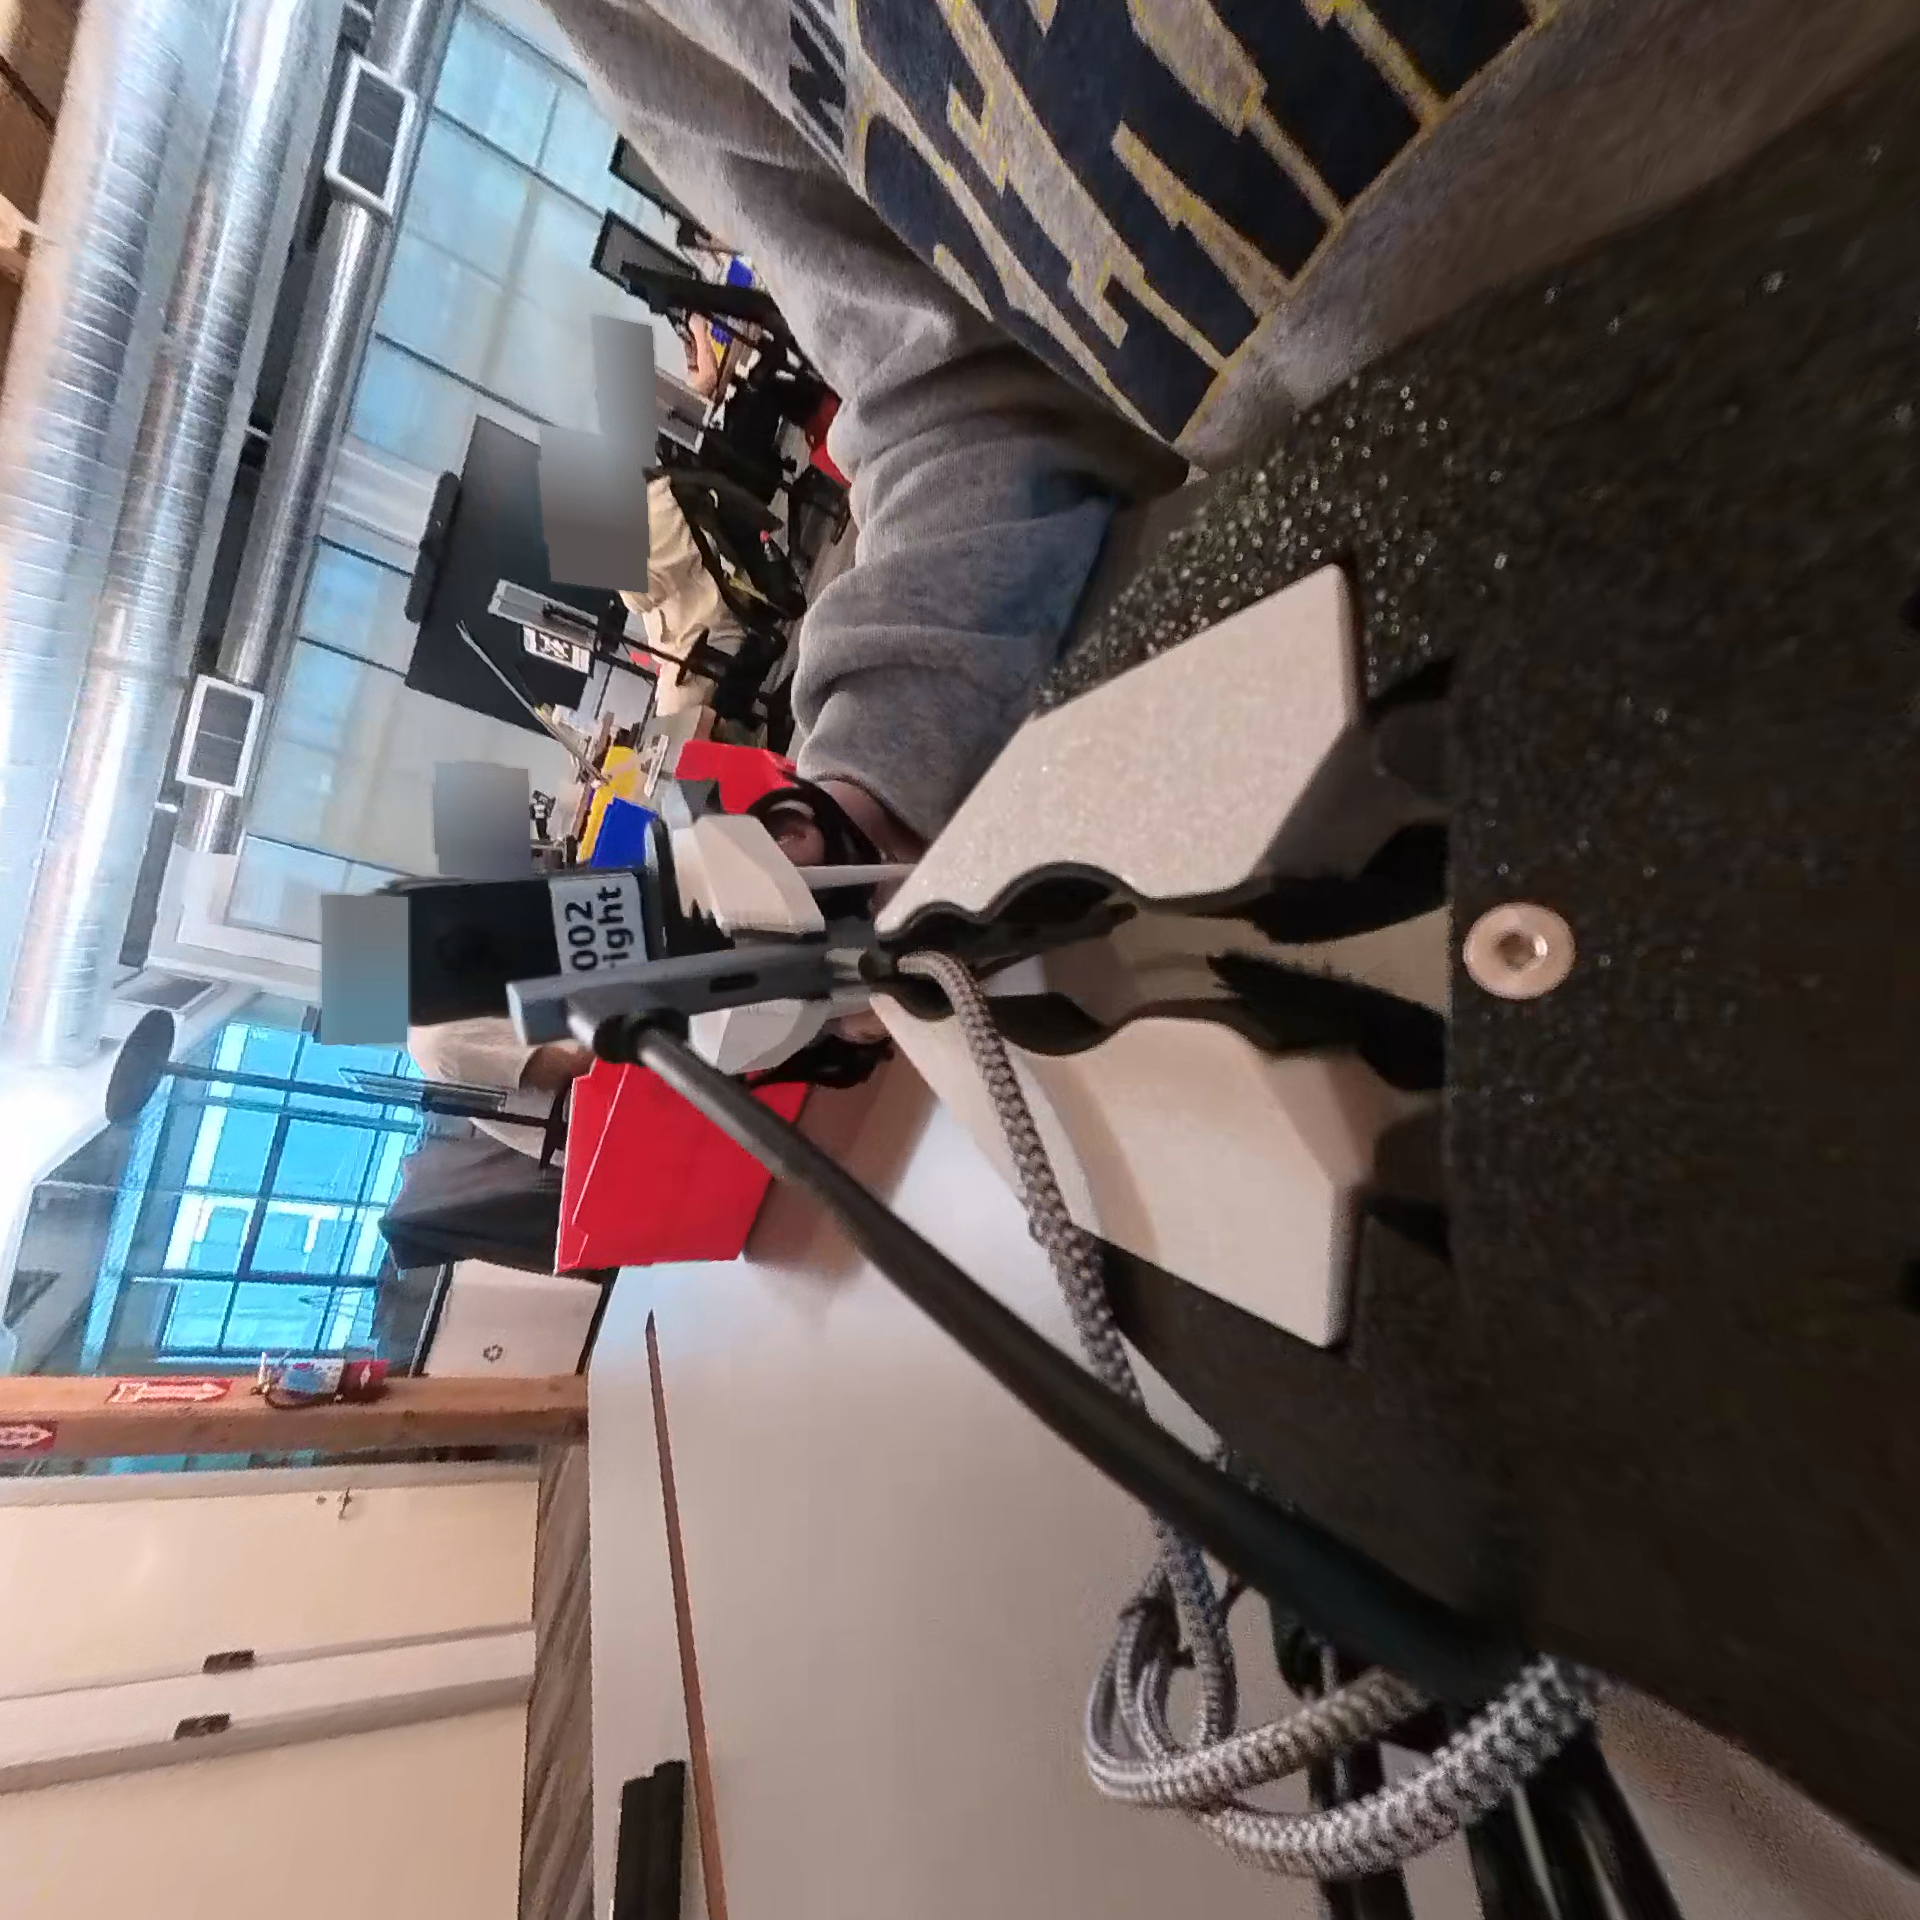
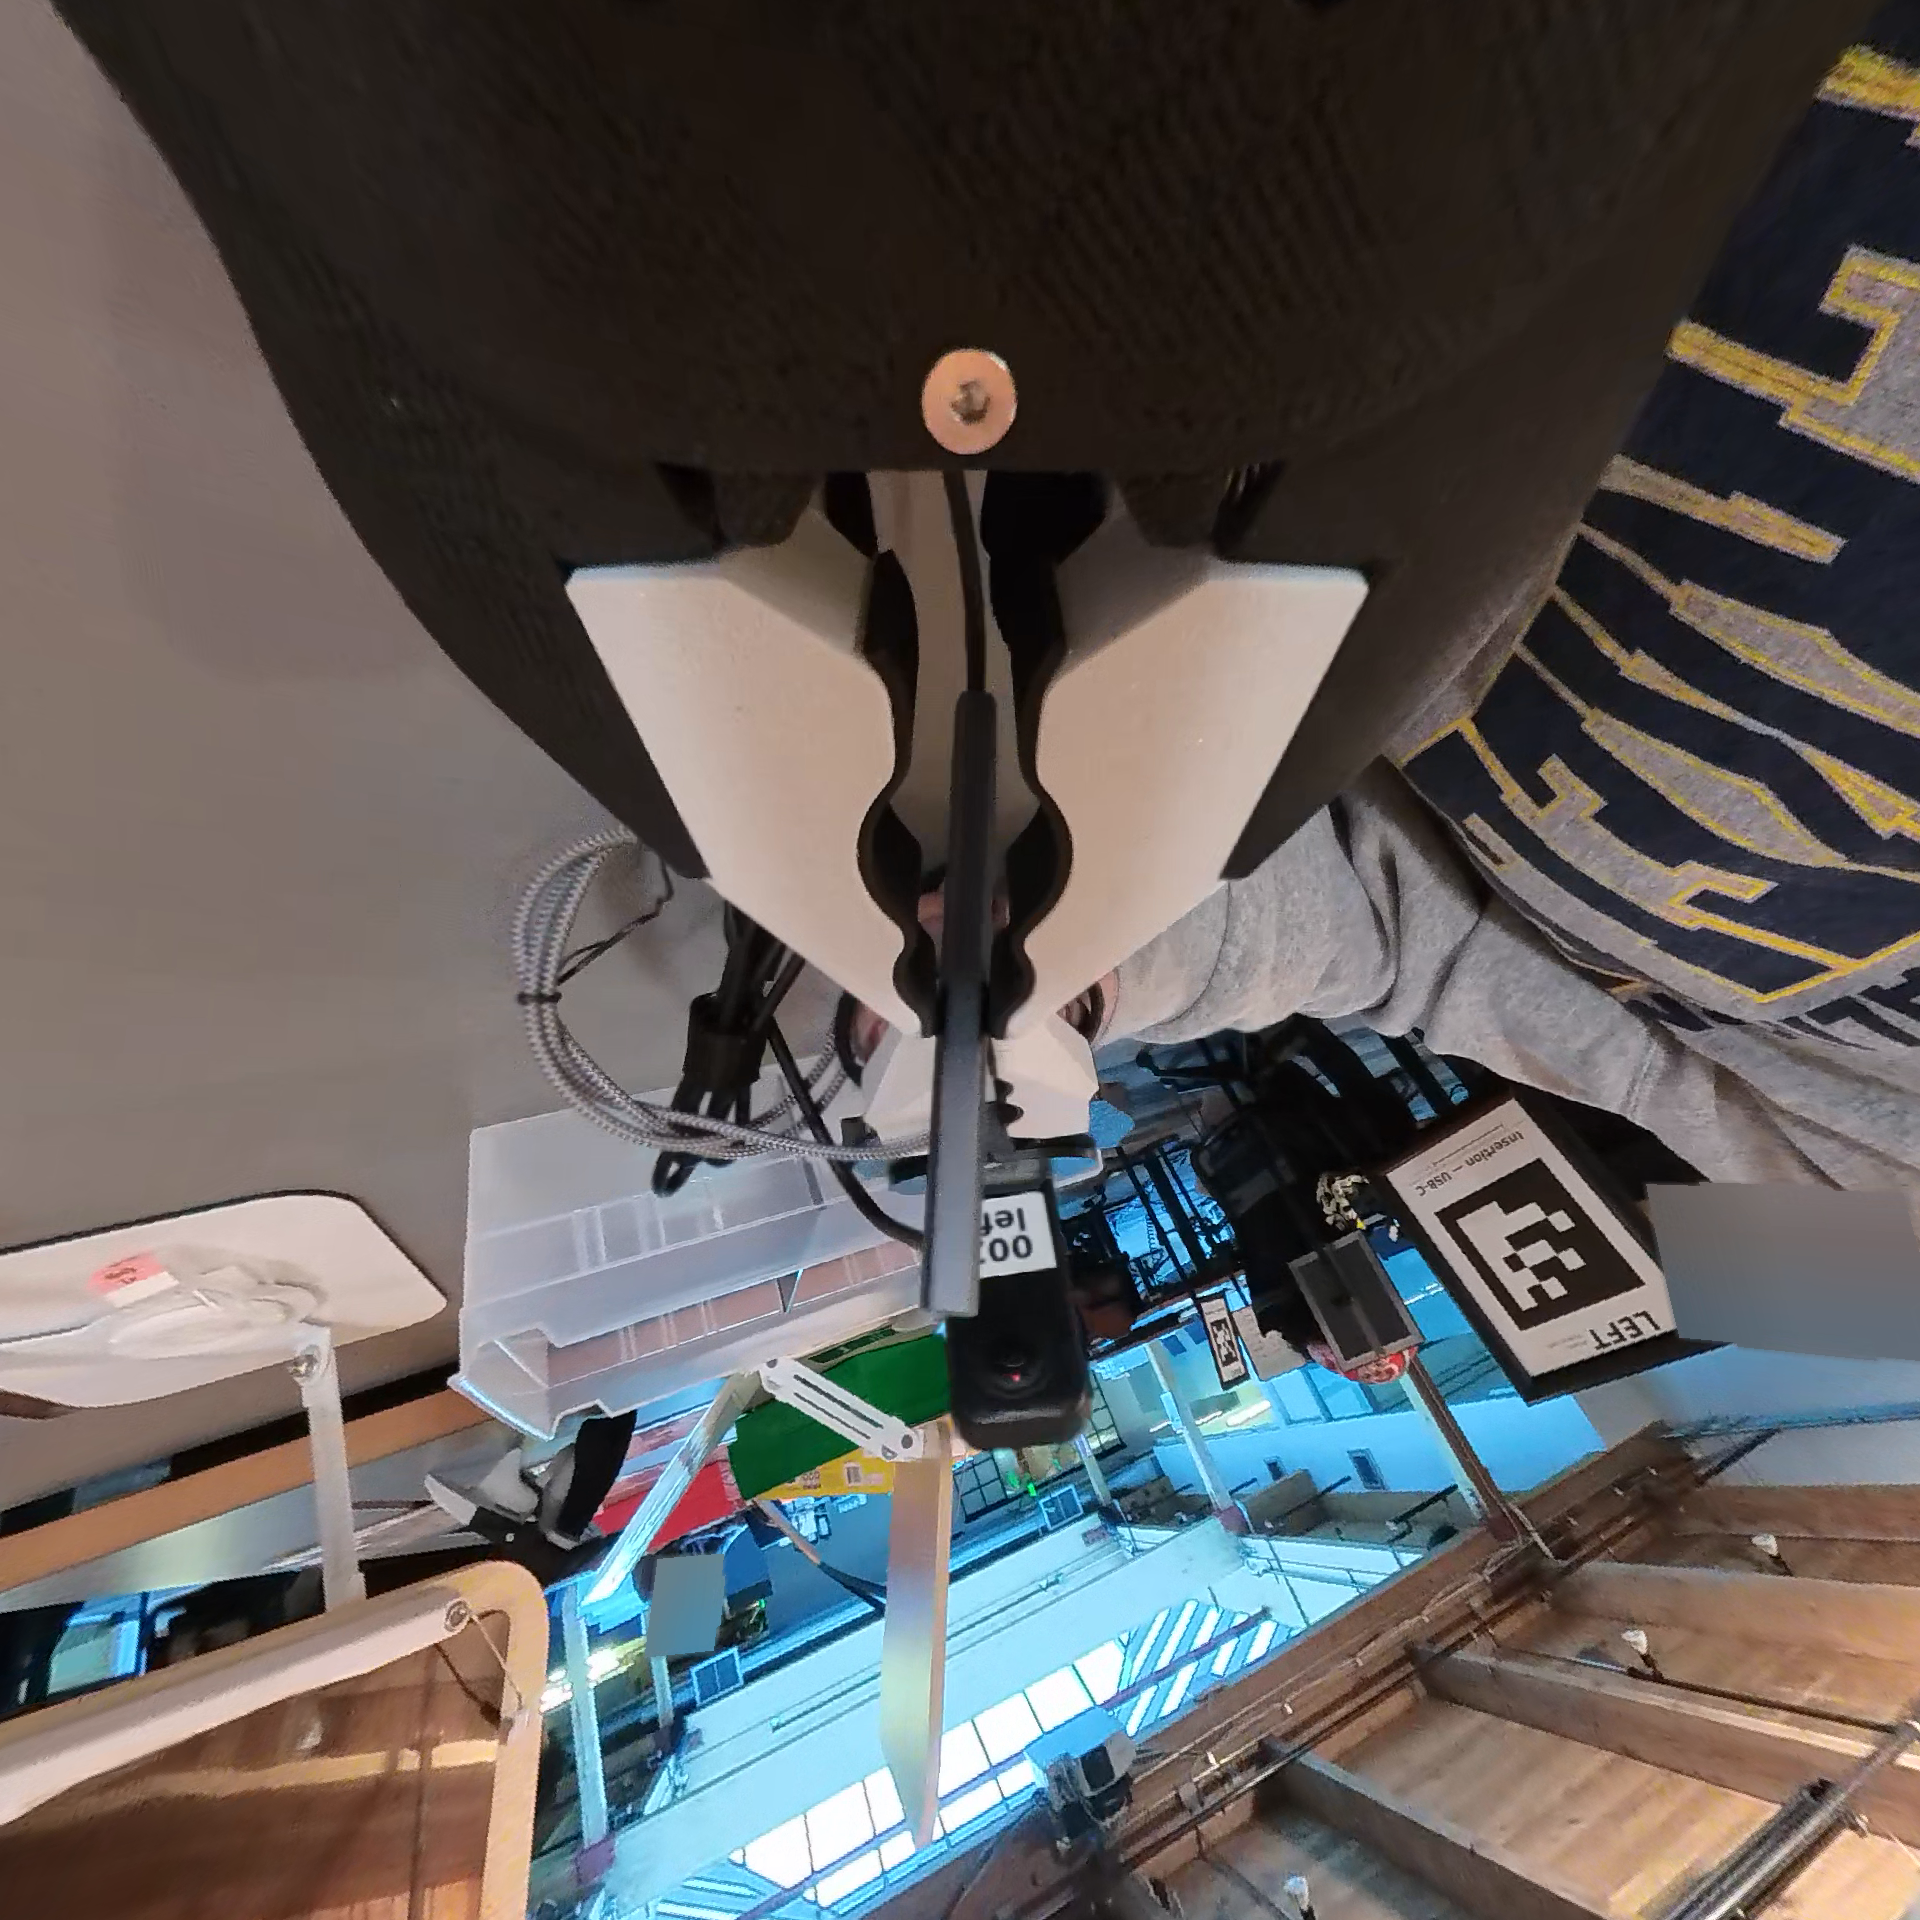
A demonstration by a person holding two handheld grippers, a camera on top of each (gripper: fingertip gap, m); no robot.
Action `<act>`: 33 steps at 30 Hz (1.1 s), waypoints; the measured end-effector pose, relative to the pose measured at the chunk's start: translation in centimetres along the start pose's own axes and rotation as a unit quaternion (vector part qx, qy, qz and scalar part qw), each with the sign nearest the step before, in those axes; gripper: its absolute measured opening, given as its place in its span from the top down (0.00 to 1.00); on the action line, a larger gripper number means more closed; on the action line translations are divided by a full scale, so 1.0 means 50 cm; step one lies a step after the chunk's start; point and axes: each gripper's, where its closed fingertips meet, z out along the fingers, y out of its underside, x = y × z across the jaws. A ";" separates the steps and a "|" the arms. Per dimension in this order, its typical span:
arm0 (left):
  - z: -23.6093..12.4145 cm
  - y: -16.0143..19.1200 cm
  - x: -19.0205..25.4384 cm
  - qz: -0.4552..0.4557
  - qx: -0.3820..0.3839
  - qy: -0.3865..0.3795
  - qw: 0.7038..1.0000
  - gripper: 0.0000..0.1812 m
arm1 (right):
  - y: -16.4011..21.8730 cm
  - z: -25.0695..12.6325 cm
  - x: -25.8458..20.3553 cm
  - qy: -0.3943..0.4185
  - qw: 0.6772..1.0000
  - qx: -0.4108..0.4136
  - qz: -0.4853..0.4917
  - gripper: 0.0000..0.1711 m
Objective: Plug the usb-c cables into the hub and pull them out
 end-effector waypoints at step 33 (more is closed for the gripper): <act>-0.010 -0.018 0.007 -0.095 0.041 0.062 0.993 0.98 | 0.030 0.013 -0.010 -0.009 1.000 -0.024 -0.007 0.95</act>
